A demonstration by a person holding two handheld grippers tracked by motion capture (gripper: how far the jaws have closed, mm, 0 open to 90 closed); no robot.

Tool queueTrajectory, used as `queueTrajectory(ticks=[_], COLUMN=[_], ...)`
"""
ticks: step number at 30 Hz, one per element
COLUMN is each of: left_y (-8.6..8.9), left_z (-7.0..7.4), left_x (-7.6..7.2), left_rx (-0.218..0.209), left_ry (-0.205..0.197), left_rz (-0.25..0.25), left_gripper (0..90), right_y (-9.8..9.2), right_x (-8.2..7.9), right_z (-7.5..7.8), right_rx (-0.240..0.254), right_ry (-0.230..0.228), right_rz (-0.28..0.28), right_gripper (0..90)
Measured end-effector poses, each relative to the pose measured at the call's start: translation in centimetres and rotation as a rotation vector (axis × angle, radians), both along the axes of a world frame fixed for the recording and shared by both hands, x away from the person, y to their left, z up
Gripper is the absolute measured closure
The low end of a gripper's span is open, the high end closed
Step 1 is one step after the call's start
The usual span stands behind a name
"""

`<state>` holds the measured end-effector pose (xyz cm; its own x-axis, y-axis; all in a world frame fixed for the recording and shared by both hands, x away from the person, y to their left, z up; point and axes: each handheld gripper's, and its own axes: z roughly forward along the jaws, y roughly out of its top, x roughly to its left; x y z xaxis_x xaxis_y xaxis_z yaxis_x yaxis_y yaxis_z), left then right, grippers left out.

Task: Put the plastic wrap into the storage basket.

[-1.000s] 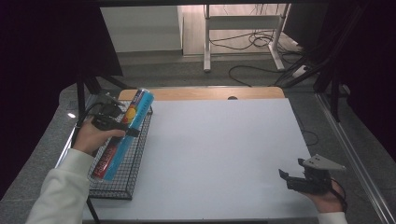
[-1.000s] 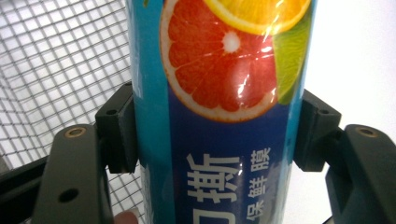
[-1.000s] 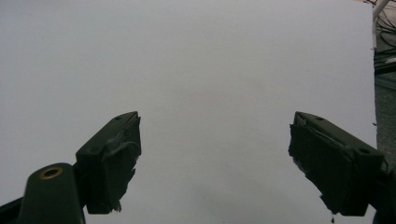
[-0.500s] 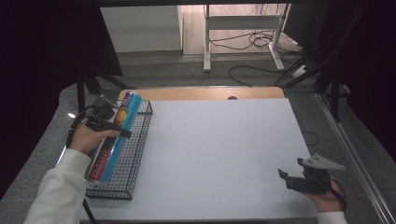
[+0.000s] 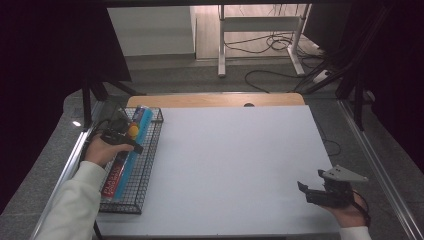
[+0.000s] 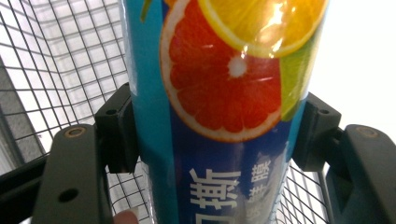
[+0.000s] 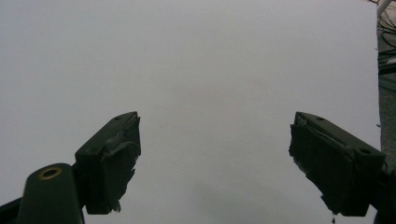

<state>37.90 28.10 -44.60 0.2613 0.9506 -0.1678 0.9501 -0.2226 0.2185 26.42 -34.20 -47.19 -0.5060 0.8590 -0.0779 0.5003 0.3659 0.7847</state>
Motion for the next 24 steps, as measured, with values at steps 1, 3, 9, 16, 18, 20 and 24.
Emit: queueTrajectory(ticks=[1, 3, 9, 16, 18, 20, 24], left_y=[0.0, -0.1, -0.6, -0.6, -0.5, -0.3, -0.3], left_z=[-0.2, -0.9, -2.8, -2.8, -2.1, -1.7, -1.1], left_x=[0.1, 0.3, 1.0, 0.8, 0.5, 0.2, -0.8], left_rx=[0.007, 0.018, 0.065, 0.036, 0.032, 0.025, -0.027], left_ry=[0.001, 0.004, 0.027, -0.046, -0.069, -0.090, -0.139], left_rz=[0.001, 0.016, 0.039, 0.120, 0.130, 0.123, 0.073], left_gripper=[31.8, 31.7, 31.5, 21.1, 16.8, 14.9, 14.8], right_y=[0.0, 0.0, 0.1, 0.0, 0.0, 0.1, 0.1], right_x=[0.0, 0.0, 0.0, 0.1, 0.1, 0.0, 0.0], right_z=[0.0, 0.0, -0.1, -0.3, -0.3, -0.2, -0.2], right_rx=[0.001, 0.002, -0.004, -0.016, -0.018, -0.017, -0.016], right_ry=[0.000, 0.001, 0.002, 0.005, 0.005, 0.004, 0.004], right_rz=[-0.001, 0.000, 0.002, 0.000, 0.002, 0.004, 0.008], right_gripper=[17.1, 17.1, 17.1, 16.9, 16.8, 16.8, 16.8])
